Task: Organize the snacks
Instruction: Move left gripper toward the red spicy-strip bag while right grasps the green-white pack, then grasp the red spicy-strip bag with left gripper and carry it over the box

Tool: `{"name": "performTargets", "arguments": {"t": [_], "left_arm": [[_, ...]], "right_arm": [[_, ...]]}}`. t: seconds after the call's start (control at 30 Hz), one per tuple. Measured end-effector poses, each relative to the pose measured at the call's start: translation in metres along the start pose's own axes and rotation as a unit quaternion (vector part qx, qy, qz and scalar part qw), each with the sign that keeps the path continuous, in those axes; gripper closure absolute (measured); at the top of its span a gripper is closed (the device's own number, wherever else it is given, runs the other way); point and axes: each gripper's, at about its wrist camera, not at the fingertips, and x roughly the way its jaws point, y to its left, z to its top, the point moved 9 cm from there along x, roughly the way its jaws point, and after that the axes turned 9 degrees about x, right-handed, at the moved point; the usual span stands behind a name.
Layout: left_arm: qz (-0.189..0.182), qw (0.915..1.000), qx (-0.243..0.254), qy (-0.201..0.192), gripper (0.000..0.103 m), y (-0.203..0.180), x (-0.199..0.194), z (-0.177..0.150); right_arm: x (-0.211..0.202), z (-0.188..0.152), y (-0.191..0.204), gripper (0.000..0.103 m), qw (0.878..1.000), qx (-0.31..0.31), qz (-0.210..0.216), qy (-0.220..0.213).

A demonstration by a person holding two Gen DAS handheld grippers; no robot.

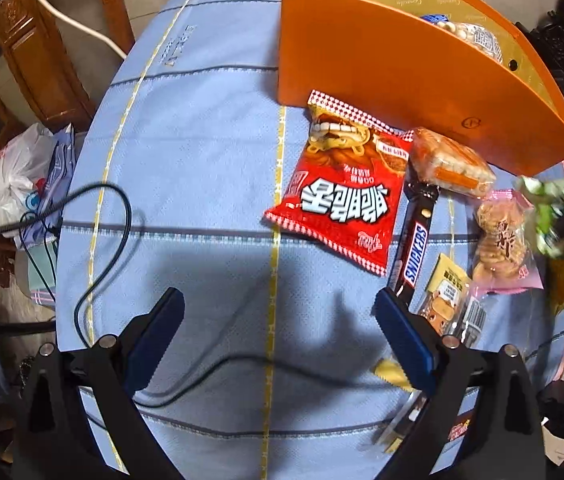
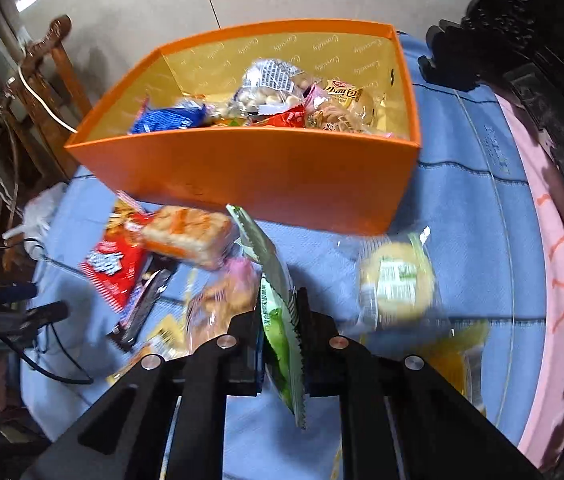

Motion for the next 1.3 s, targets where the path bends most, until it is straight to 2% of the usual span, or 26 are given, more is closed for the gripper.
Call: {"name": "performTargets", "arguments": {"t": [0.17,0.23,0.27,0.3,0.33,0.37,0.47,0.57,0.6,0.7,0.77,0.8,0.83,0.97,1.2,1.3], "left_arm": [[0.023,0.9991,0.031,-0.019,0.009,-0.008,0.003,0.023],[0.052,0.9974,0.038,-0.032,0.010,-0.009,0.006,0.036],[0.063,0.9965,0.039,-0.037,0.011,-0.010,0.008,0.041],[0.065,0.9964,0.042,-0.035,0.018,-0.012,0.012,0.045],[0.059,0.9968,0.049,-0.020,0.026,-0.017,0.021,0.047],[0.049,0.9974,0.053,-0.005,0.028,-0.022,0.028,0.048],[0.038,0.9972,0.064,-0.001,0.028,-0.033,0.036,0.054],[0.037,0.9956,0.086,-0.001,0.021,-0.045,0.040,0.061],[0.038,0.9950,0.092,-0.001,0.014,-0.048,0.041,0.063],[0.052,0.9926,0.109,0.009,0.013,-0.050,0.053,0.067],[0.030,0.9940,0.103,0.018,0.024,-0.048,0.063,0.062],[0.008,0.9963,0.086,0.007,0.033,-0.046,0.061,0.062],[0.007,0.9967,0.081,0.002,0.037,-0.042,0.060,0.063],[0.012,0.9971,0.075,-0.009,0.037,-0.034,0.050,0.053],[-0.014,0.9954,0.066,-0.068,0.037,-0.021,-0.014,0.037],[-0.026,0.9945,0.053,-0.086,0.037,-0.014,-0.038,0.043]], "right_arm": [[-0.028,-0.011,-0.022,0.090,0.999,0.037,0.007,-0.012],[-0.037,-0.017,-0.029,0.090,0.999,0.048,0.005,-0.016],[-0.039,-0.019,-0.033,0.090,0.998,0.052,0.005,-0.016],[-0.043,-0.023,-0.037,0.090,0.998,0.058,0.004,-0.017],[-0.046,-0.025,-0.038,0.090,0.998,0.061,0.003,-0.019],[-0.048,-0.027,-0.041,0.090,0.998,0.065,0.001,-0.018],[-0.049,-0.033,-0.043,0.090,0.997,0.071,0.000,-0.016],[-0.047,-0.035,-0.041,0.090,0.997,0.073,0.002,-0.011],[-0.046,-0.036,-0.039,0.090,0.997,0.072,0.003,-0.009],[-0.044,-0.034,-0.030,0.090,0.998,0.064,0.008,-0.007],[-0.044,-0.031,-0.023,0.090,0.998,0.058,0.010,-0.007],[-0.044,-0.030,-0.020,0.090,0.998,0.054,0.012,-0.007],[-0.043,-0.028,-0.017,0.090,0.999,0.053,0.013,-0.007],[-0.046,-0.022,-0.008,0.090,0.999,0.044,0.020,-0.010],[-0.053,-0.008,0.014,0.090,0.999,0.024,0.042,-0.019],[-0.055,-0.001,0.025,0.090,0.998,0.013,0.053,-0.025]]}}
